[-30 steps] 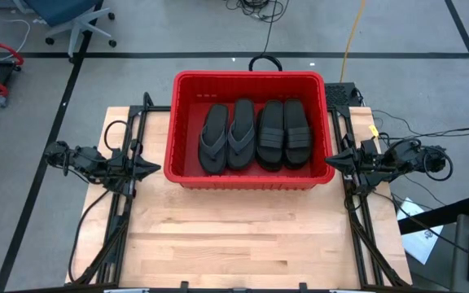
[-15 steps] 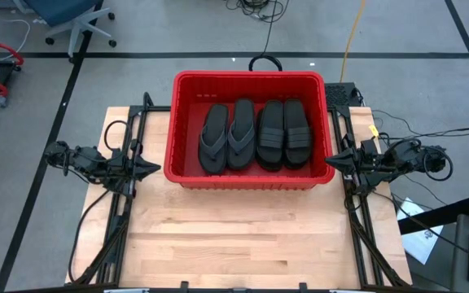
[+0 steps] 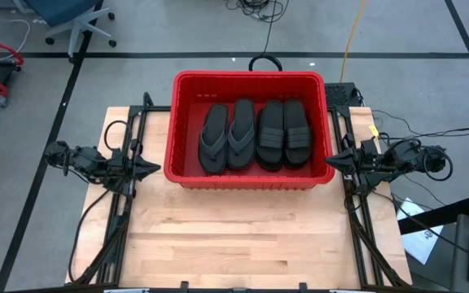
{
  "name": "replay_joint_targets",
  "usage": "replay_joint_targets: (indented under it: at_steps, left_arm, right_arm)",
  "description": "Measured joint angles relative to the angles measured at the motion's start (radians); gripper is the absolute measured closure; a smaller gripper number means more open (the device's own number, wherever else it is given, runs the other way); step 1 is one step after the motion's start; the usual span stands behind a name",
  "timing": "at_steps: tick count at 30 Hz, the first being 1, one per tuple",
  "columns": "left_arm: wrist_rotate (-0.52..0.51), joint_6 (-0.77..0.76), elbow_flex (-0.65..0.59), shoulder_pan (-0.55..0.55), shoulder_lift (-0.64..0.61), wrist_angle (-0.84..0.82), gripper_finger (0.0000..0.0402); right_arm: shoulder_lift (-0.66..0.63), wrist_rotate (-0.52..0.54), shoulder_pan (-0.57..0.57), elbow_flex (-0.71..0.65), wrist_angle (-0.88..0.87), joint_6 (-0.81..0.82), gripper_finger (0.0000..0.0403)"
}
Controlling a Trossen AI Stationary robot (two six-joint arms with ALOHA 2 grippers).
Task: Pick and place slides into bin
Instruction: Return to Home Position
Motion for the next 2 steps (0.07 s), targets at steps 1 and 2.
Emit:
replay_joint_targets:
  at_steps: [1,2]
  left_arm:
    - [0.0,0.0,0.0,0.0,0.0,0.0,0.0382]
    - [0.0,0.0,0.0,0.0,0.0,0.0,0.0382]
  right_arm:
    - [0.0,0.0,0.0,0.0,0.0,0.0,0.0403]
    - [0.0,0.0,0.0,0.0,0.0,0.0,0.0403]
